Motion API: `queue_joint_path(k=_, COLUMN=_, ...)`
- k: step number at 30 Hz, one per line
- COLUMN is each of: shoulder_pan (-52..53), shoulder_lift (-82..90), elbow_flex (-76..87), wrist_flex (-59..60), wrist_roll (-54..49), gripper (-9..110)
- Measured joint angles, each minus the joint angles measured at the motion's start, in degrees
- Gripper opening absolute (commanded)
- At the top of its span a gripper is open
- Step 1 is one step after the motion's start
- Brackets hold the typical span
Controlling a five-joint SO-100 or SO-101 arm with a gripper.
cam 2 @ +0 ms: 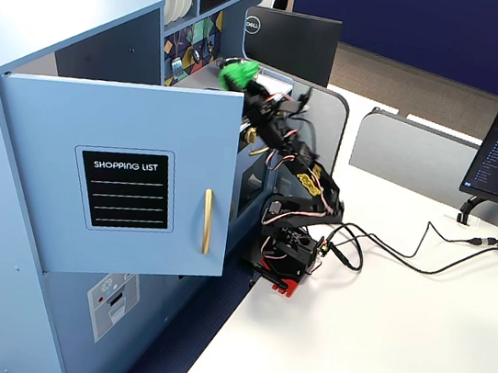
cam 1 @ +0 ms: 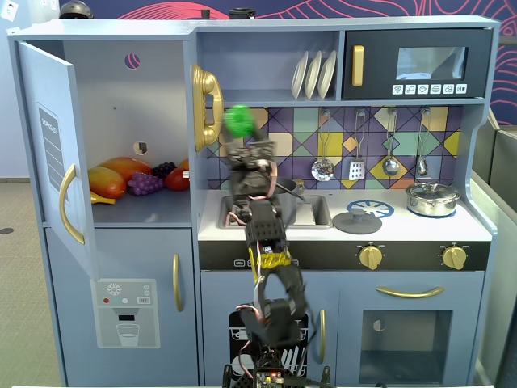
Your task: Pick up the green pineapple from the left cabinet and place it in the gray recipient
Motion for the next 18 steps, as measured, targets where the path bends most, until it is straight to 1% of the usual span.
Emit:
queue_joint_path(k=2, shoulder_pan=4.0, shoulder_lift=-0.1, elbow_flex=-1.0, wrist_flex=5.5, wrist_roll=0.5, gripper=0)
queue_joint_path(k=4, shoulder_pan=5.9, shoulder_lift=-2.6, elbow_flex=-3.0, wrist_flex=11.2, wrist_roll=0.5, gripper=0)
queue_joint_path(k=8, shoulder_pan=9.7, shoulder_lift=-12.7, elbow_flex=-8.3, wrist_flex=20.2, wrist_roll=0.4, gripper=0)
queue_joint_path(k=13, shoulder_pan=12.9, shoulder_lift=-25.4, elbow_flex=-14.5, wrist_flex=24.3, wrist_roll=0.8, gripper=0)
queue_joint_path(k=18, shoulder_pan=13.0, shoulder_lift=-36.1, elbow_flex=-19.4, wrist_flex=25.3, wrist_roll=-1.1, gripper=1)
